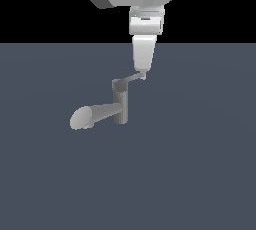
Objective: Turn on the faucet by rotating a designated handle.
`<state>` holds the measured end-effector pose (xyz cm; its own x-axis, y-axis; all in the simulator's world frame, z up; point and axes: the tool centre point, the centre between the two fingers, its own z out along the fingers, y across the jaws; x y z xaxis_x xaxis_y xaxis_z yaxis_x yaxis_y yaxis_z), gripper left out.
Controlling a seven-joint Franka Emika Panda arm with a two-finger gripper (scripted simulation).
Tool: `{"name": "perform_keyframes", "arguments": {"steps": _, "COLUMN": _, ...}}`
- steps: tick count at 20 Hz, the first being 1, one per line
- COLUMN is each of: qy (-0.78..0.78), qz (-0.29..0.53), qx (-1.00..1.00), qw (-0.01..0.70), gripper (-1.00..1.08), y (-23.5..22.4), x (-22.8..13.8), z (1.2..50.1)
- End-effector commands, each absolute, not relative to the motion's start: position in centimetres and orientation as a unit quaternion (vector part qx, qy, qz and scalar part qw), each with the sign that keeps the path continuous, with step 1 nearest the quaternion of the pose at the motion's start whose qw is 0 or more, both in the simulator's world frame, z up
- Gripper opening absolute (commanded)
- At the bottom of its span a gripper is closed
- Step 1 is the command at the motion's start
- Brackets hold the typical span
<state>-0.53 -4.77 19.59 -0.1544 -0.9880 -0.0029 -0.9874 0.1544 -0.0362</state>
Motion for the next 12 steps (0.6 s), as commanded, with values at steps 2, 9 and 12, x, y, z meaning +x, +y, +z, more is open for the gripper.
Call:
{"name": "perform_keyframes", "arguments": {"steps": 2, "qy": 0.76, "qz": -0.011, "qx": -0.65, "qw": 0.011, "gripper": -1.0, "y": -4.3, "x": -1.2, "z": 19.4}}
{"name": "perform_keyframes", "arguments": {"steps": 9, "qy": 0.762, "qz": -0.007, "qx": -0.648, "qw": 0.007, "gripper": -1.0, "y": -2.5, "x": -3.6, "z": 18.9}}
{"name": "perform_keyframes", "arguments": {"steps": 12, "qy": 0.763, "qz": -0.005, "qx": -0.647, "qw": 0.004, "gripper": -1.0, "y": -1.7, "x": -4.7, "z": 18.6}}
